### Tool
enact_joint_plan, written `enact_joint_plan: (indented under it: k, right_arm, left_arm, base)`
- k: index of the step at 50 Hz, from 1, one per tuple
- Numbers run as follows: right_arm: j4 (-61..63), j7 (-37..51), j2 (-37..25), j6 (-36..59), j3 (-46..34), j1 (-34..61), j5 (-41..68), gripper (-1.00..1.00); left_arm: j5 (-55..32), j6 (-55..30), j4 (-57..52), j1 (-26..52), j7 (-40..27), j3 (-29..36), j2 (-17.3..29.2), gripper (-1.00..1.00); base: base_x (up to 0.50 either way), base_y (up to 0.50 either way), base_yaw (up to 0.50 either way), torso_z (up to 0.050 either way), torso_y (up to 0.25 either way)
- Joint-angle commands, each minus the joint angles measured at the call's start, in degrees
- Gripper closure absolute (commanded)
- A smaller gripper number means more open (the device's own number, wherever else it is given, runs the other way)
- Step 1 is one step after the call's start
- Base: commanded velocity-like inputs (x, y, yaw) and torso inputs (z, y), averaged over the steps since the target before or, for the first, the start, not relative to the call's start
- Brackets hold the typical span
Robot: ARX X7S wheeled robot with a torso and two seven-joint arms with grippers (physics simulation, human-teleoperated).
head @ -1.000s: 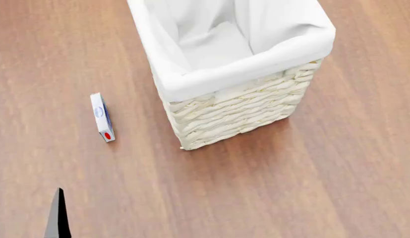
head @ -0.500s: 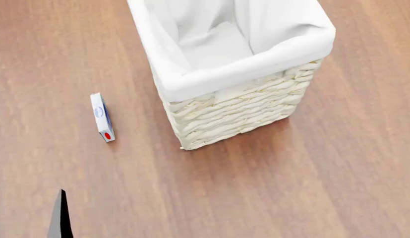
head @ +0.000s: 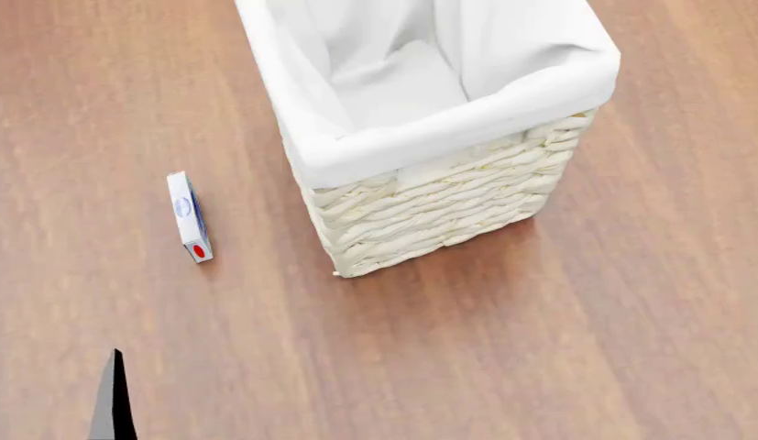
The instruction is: Pick up the alphabet soup and the cream cheese box, and put them in the basket.
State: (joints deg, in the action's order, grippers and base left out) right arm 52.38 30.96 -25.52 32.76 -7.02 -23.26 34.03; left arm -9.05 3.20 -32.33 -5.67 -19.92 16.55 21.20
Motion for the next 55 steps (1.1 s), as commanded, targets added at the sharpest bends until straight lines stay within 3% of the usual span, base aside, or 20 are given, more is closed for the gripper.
enact_joint_plan:
  k: [1,55]
  right_arm:
    - [-3.13,-0.28,-0.02,-0.21,-1.05,1.60,-0.93,-1.00]
    - [-19.48,-4.08,2.17,-3.07,-5.00,9.60,-3.27,-1.00]
  left_arm:
    - [-0.24,-0.13,0.25,0.34,-0.17,0.10,0.07,-1.00]
    - [-0.25,0.31,0.93,0.60,-1.26,0.36,0.77,-1.00]
  base:
    - [0.00,0.00,0.00,0.000,0.000]
    - [0.00,0.00,0.00,0.000,0.000]
